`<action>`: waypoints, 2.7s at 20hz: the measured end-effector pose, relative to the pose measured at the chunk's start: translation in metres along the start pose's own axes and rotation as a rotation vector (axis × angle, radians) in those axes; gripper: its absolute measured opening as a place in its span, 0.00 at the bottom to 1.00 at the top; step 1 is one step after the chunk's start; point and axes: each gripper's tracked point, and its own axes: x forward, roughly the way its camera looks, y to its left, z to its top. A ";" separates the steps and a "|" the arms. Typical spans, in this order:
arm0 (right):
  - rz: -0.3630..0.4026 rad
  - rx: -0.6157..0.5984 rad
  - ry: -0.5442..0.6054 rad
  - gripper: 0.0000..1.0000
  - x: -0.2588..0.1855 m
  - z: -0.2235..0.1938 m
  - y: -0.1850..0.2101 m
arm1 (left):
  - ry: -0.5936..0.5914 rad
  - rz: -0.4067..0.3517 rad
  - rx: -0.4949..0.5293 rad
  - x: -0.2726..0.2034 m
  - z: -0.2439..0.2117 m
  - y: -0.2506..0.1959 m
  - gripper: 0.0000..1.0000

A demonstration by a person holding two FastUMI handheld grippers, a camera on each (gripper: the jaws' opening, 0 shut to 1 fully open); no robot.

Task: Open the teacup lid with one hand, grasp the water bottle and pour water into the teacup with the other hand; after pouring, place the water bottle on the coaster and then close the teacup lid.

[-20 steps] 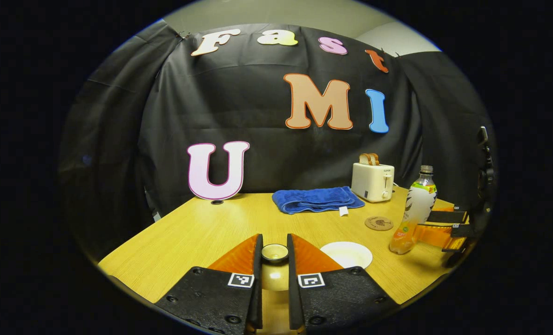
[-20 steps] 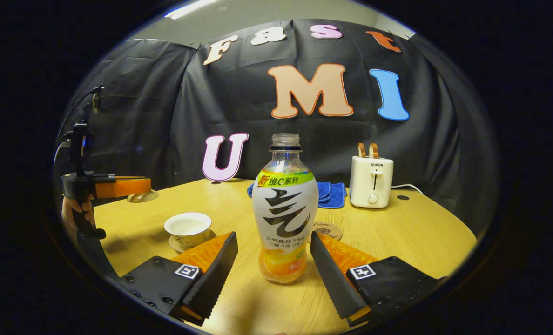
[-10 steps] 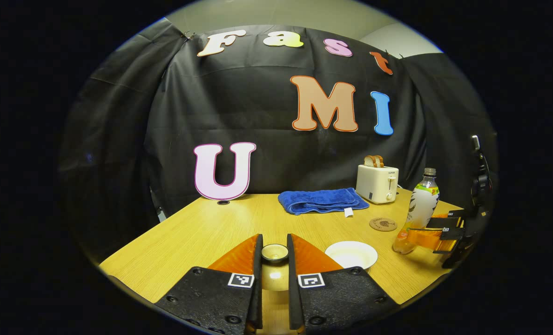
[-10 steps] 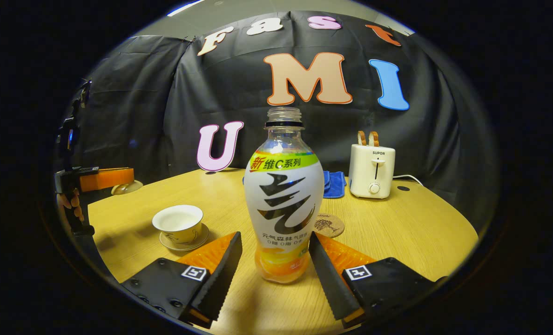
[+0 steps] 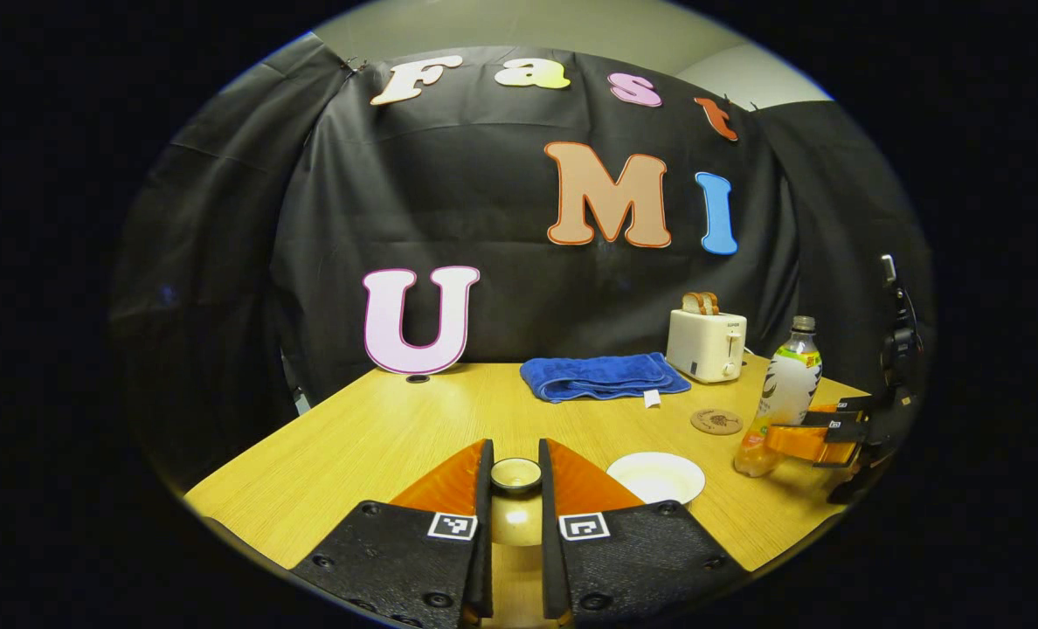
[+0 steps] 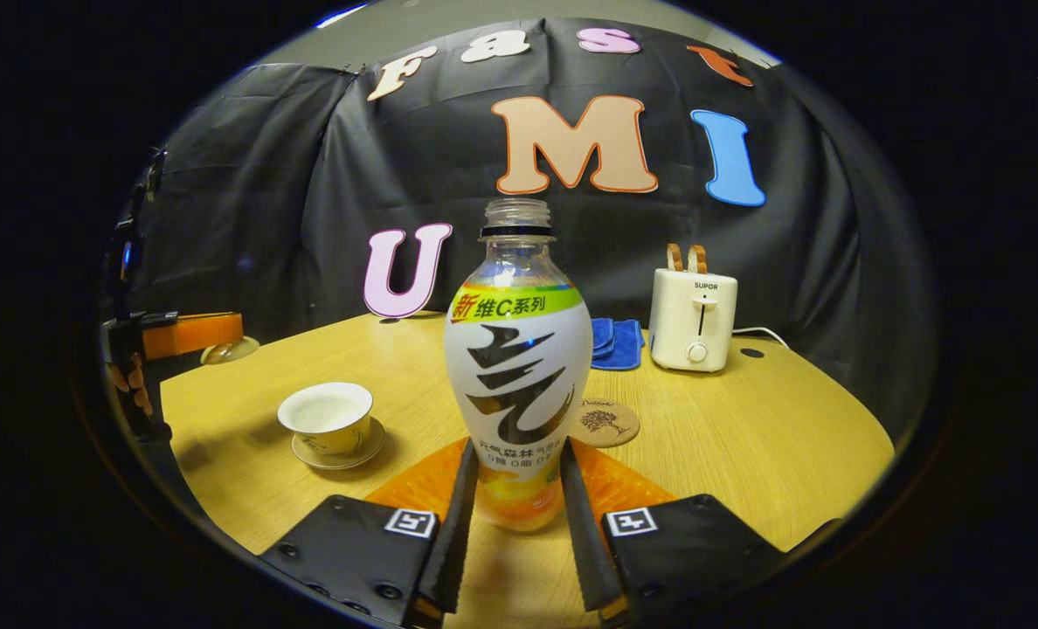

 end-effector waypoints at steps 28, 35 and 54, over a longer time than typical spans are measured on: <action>-0.203 -1.298 -0.177 0.56 0.011 0.070 0.019 | 0.014 0.031 -0.007 -0.008 -0.010 0.025 0.19; -0.195 -1.512 -0.193 0.55 0.022 0.071 0.039 | 0.007 0.036 -0.006 -0.012 -0.010 0.030 0.19; -0.191 -2.030 -0.157 0.55 0.036 0.073 0.051 | -0.005 0.025 -0.012 -0.020 -0.009 0.027 0.19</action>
